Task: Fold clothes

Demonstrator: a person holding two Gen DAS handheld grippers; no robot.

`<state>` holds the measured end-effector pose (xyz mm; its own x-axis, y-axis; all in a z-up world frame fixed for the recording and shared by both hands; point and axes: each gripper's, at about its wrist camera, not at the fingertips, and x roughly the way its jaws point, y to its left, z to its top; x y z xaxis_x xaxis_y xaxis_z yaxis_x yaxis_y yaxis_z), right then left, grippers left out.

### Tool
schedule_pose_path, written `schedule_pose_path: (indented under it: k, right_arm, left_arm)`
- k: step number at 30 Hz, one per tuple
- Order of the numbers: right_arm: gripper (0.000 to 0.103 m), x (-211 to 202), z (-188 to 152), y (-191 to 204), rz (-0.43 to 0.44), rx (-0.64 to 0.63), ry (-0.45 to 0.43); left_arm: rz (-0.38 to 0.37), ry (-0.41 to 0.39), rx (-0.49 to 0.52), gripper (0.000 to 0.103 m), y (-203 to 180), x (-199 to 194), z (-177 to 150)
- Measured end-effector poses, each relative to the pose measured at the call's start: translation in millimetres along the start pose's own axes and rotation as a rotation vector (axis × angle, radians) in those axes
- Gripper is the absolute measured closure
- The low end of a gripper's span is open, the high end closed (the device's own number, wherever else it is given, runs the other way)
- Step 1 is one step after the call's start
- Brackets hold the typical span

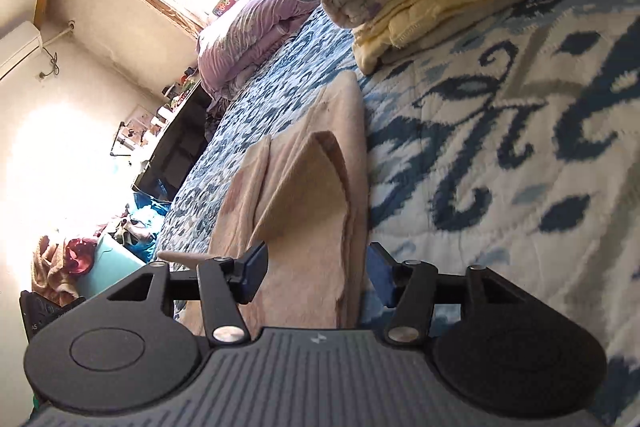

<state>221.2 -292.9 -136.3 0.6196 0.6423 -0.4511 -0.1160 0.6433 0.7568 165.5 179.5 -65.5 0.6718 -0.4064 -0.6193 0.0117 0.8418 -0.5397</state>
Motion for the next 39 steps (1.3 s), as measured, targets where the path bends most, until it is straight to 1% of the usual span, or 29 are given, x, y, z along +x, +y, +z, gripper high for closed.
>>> schedule_pose_path:
  k: [2, 5, 7, 10, 13, 16, 19, 20, 21, 22, 23, 25, 28, 31, 32, 36, 39]
  right_arm:
    - [0.047, -14.5, -21.1, -1.6, 0.006, 0.027, 0.01]
    - [0.046, -30.0, -49.4, -5.2, 0.032, 0.072, 0.021]
    - [0.045, -38.2, -63.1, -11.8, 0.06, 0.114, 0.011]
    - [0.045, -47.2, -77.9, -25.1, 0.107, 0.176, -0.01]
    - [0.045, -54.1, -88.8, -40.7, 0.159, 0.236, -0.035]
    - [0.044, -57.2, -90.2, -53.9, 0.212, 0.313, -0.059]
    - [0.042, -53.8, -89.6, -55.2, 0.222, 0.328, -0.075]
    - [0.042, -52.0, -89.7, -54.6, 0.22, 0.323, -0.077]
    - [0.042, -50.1, -89.7, -53.8, 0.219, 0.316, -0.08]
    - [0.042, -48.2, -89.7, -53.1, 0.217, 0.309, -0.082]
    - [0.042, -46.7, -89.7, -52.4, 0.216, 0.304, -0.083]
    - [0.042, -45.4, -90.9, -52.5, 0.217, 0.3, -0.085]
    - [0.042, -43.0, -91.8, -53.4, 0.219, 0.295, -0.086]
    - [0.042, -39.7, -91.5, -53.6, 0.218, 0.281, -0.087]
    - [0.042, -39.4, -91.7, -53.4, 0.218, 0.277, -0.087]
    - [0.042, -38.5, -92.2, -52.6, 0.218, 0.259, -0.087]
    - [0.042, -37.9, -92.6, -52.1, 0.218, 0.245, -0.088]
  left_arm:
    - [-0.019, 0.003, -0.032, 0.034, -4.7, -15.6, -20.3]
    - [-0.073, 0.002, -0.108, 0.034, -11.8, -32.6, -54.1]
    - [-0.093, 0.007, -0.165, 0.034, -14.7, -37.5, -74.2]
    - [-0.126, 0.002, -0.249, 0.034, -13.6, -37.3, -93.7]
    - [-0.114, -0.002, -0.284, 0.034, -15.1, -29.2, -98.1]
    - [-0.095, -0.007, -0.312, 0.036, -17.0, -20.0, -100.6]
    - [-0.064, -0.004, -0.345, 0.036, -17.4, -9.1, -105.1]
    - [-0.065, -0.008, -0.355, 0.037, -17.5, -6.3, -107.1]
    - [-0.069, -0.013, -0.364, 0.039, -17.8, -3.9, -108.8]
    - [-0.072, -0.018, -0.367, 0.046, -18.6, -1.6, -109.7]
    - [-0.075, -0.022, -0.367, 0.053, -19.7, 0.6, -110.1]
    - [-0.072, -0.032, -0.35, 0.059, -22.7, 6.0, -109.3]
    - [-0.04, -0.038, -0.332, 0.069, -23.0, 16.2, -106.0]
    - [-0.005, -0.049, -0.28, 0.092, -26.1, 18.2, -102.0]
    - [-0.002, -0.06, -0.253, 0.094, -28.1, 14.4, -100.1]
    - [0.021, -0.109, -0.145, 0.094, -34.1, -4.7, -90.3]
    - [0.053, -0.142, -0.11, 0.094, -28.5, -22.3, -83.3]
